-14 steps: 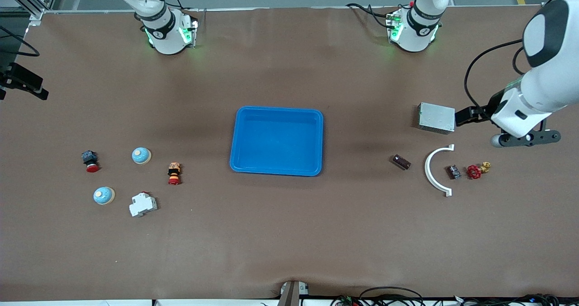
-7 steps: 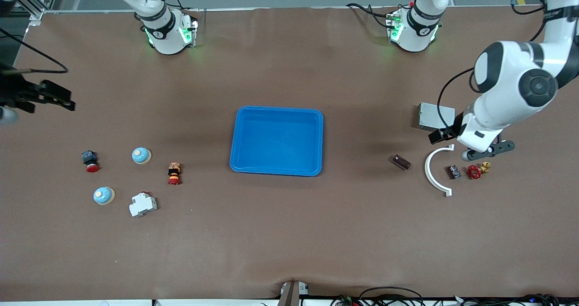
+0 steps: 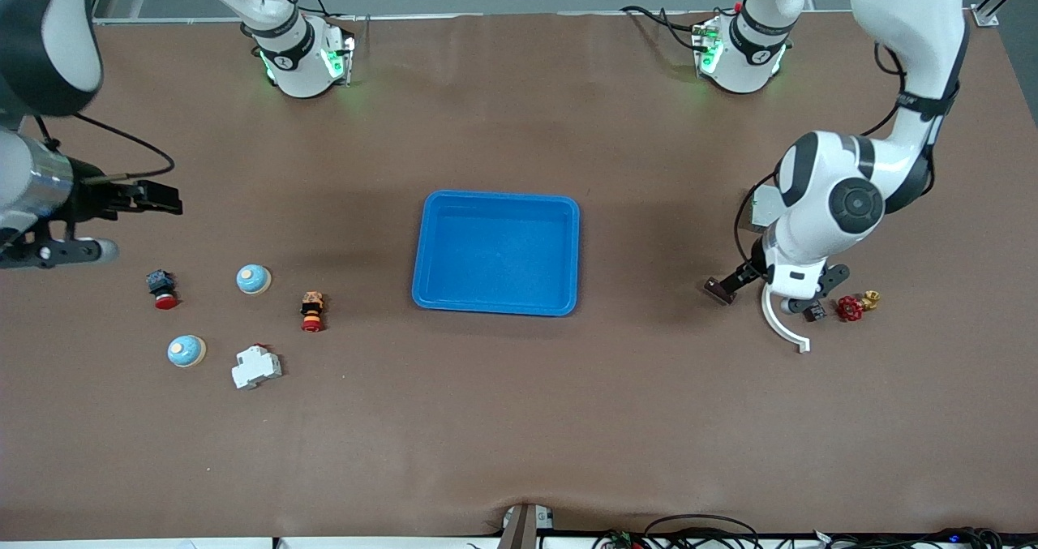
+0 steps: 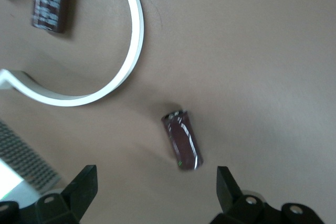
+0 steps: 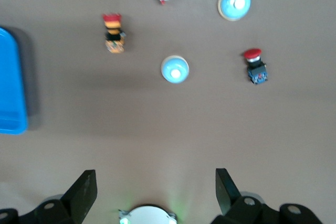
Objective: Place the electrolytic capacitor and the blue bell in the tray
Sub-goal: 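Reach the left gripper to the brown capacitor while the right gripper reaches the bell, then grasp the capacitor with the left gripper while the right gripper grasps the bell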
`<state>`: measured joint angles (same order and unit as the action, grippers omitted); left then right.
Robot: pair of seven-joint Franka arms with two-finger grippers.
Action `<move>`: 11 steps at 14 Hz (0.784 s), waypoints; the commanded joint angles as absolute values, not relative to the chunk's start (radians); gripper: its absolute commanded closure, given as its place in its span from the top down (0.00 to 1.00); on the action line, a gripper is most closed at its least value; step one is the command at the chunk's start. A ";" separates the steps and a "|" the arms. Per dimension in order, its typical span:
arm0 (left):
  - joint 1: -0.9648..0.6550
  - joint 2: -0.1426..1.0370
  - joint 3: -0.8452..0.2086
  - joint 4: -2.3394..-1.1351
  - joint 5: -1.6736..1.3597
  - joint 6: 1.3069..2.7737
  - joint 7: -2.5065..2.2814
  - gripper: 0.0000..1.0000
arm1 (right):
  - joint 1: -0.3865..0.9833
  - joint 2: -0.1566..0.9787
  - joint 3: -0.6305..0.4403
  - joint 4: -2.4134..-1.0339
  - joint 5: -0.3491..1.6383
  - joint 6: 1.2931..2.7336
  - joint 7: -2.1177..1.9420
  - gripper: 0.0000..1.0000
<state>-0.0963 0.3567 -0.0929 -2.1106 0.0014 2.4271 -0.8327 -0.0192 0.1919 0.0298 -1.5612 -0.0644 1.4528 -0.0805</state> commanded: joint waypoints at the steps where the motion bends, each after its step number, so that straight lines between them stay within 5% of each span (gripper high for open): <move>1: -0.094 0.402 -0.092 -2.102 0.011 2.489 -0.896 0.90 | 0.012 0.212 0.029 -1.575 -0.103 1.454 -0.077 1.00; 4: -0.098 0.454 -0.092 -2.103 0.009 2.566 -0.983 0.73 | 0.005 0.247 0.029 -1.662 -0.100 1.581 -0.075 1.00; 9: -0.098 0.492 -0.092 -2.100 0.009 2.586 -1.014 0.61 | -0.052 0.169 0.026 -2.060 -0.100 2.121 -0.089 1.00; 10: -0.098 0.502 -0.092 -2.100 0.009 2.598 -1.019 0.51 | -0.060 0.172 0.026 -2.091 -0.100 2.173 -0.094 1.00; 11: -0.101 0.505 -0.092 -2.100 0.009 2.600 -1.025 0.26 | -0.064 0.176 0.026 -2.111 -0.101 2.206 -0.106 1.00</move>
<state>-0.0952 0.4899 -0.0921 -2.1084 0.0014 2.5817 -0.9981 -0.0427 0.2376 0.0159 -2.0156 -0.0849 2.1365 -0.0885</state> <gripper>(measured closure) 0.423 0.000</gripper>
